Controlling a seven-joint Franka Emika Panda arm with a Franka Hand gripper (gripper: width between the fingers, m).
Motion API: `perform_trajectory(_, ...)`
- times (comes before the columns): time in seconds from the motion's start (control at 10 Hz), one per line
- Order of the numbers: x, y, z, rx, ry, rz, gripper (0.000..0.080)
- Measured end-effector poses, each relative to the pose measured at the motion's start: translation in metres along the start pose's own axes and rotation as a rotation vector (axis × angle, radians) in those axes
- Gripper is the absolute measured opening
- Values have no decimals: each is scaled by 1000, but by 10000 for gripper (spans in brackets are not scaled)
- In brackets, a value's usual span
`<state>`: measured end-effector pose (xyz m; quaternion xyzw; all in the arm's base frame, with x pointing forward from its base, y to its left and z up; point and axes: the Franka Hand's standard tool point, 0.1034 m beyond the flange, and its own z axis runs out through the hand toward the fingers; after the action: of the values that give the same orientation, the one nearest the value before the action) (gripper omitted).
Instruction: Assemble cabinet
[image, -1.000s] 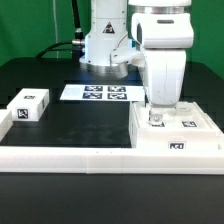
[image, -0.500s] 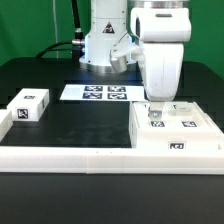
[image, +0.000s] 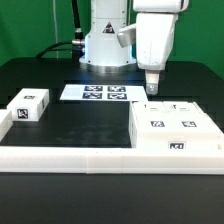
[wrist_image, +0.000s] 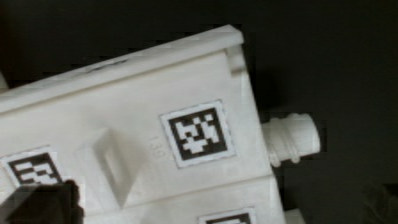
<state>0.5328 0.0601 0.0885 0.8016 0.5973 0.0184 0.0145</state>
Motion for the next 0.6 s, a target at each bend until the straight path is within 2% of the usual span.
perform_trajectory(0.1, 0, 0, 0, 0, 0, 5, 797)
perform_trajectory(0.2, 1, -2, 1, 3, 2, 163, 797)
perform_trajectory(0.4, 10, -22, 5, -39, 66, 582, 797)
perform_trajectory(0.5, 18, -31, 8, -25, 69, 781, 797)
perform_trajectory(0.6, 26, -36, 10, 4, 79, 997, 797)
